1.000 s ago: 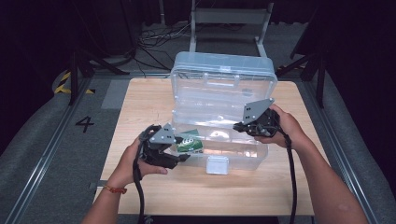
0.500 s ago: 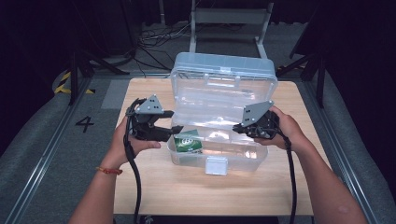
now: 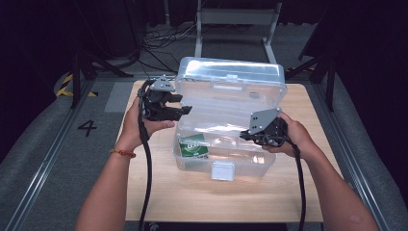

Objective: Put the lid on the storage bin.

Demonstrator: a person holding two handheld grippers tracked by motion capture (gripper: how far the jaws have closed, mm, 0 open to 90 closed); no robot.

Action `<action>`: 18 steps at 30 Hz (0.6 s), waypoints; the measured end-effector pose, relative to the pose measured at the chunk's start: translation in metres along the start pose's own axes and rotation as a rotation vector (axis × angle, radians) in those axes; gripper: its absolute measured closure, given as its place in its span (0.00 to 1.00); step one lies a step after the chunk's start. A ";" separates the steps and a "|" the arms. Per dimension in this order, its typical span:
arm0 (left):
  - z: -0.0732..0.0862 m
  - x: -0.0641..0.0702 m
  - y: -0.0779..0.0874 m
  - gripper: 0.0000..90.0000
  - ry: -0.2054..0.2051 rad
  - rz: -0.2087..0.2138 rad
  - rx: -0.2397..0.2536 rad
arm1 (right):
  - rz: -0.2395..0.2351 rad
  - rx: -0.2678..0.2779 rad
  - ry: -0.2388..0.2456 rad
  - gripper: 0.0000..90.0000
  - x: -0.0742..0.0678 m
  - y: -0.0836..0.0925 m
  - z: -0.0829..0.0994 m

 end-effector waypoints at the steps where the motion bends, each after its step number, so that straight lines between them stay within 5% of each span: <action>1: 0.000 -0.001 0.000 0.57 -0.007 -0.008 0.001 | 0.000 0.002 0.003 0.97 -0.001 0.000 0.000; 18: 0.006 -0.024 0.006 0.85 0.053 -0.084 -0.016 | 0.015 0.007 0.015 0.95 -0.009 -0.001 0.003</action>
Point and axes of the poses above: each handheld gripper's, and its own axes: y roughly backward along the jaws, z roughly out of its underside, x roughly to its right, the point moved 7 cm from there along -y, roughly forward along the jaws, and after that the axes turned 15 degrees about x, right-handed, at the moved point
